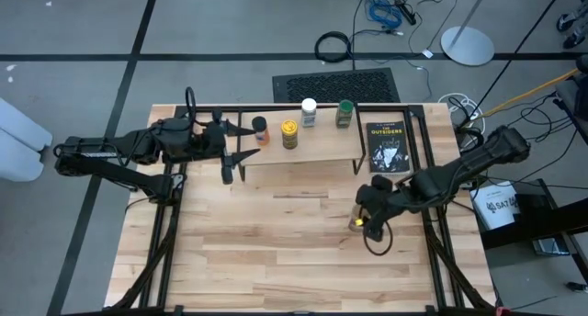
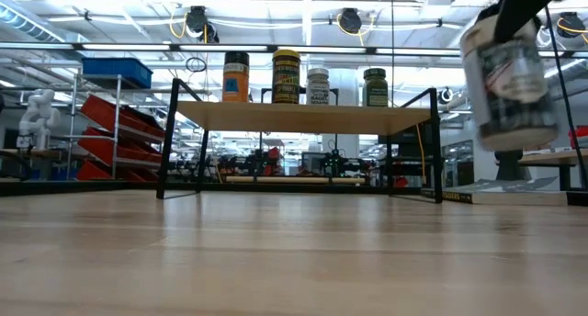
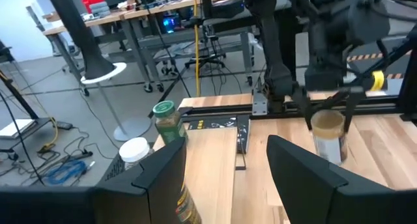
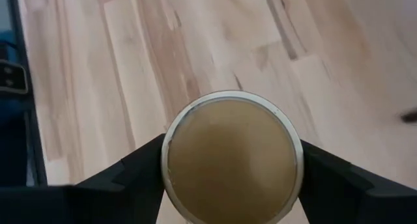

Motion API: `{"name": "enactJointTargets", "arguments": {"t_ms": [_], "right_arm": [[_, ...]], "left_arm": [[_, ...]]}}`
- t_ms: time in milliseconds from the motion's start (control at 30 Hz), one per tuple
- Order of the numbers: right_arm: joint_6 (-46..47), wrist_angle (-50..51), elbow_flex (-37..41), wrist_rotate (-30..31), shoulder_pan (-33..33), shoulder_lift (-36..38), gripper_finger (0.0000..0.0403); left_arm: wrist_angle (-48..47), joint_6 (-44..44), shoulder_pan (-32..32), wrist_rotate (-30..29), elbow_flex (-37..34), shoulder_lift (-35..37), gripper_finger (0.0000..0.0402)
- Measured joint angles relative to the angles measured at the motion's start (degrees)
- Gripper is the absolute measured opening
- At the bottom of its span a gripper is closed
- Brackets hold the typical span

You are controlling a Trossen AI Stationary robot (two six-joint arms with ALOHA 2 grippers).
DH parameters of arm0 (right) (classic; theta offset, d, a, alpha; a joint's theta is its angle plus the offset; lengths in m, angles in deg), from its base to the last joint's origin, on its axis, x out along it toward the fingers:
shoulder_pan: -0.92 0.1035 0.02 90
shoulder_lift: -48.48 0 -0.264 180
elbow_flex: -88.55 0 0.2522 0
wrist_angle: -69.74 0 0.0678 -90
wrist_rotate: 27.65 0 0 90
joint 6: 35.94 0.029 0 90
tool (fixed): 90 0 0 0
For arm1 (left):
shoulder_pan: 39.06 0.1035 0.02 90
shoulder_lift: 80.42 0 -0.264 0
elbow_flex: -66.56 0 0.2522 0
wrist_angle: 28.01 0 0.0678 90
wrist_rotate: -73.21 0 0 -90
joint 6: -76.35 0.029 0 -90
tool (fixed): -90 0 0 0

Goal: Shelf spices
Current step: Remove the golden seasoning bottle from the shelf

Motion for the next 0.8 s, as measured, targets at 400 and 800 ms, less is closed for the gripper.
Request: {"name": "enactJointTargets", "arguments": {"t_ms": [400, 800], "right_arm": [[1.1, -7.5, 8.3, 8.4, 0.0, -0.3, 0.0272], [1.4, -6.5, 11.6, 9.5, -1.7, -2.6, 0.0275]], "left_arm": [[1.5, 0.0, 0.0, 4.1, 0.0, -4.5, 0.0224], [2.7, 0.5, 0.0, 4.1, 0.0, -6.9, 0.0224]]}}
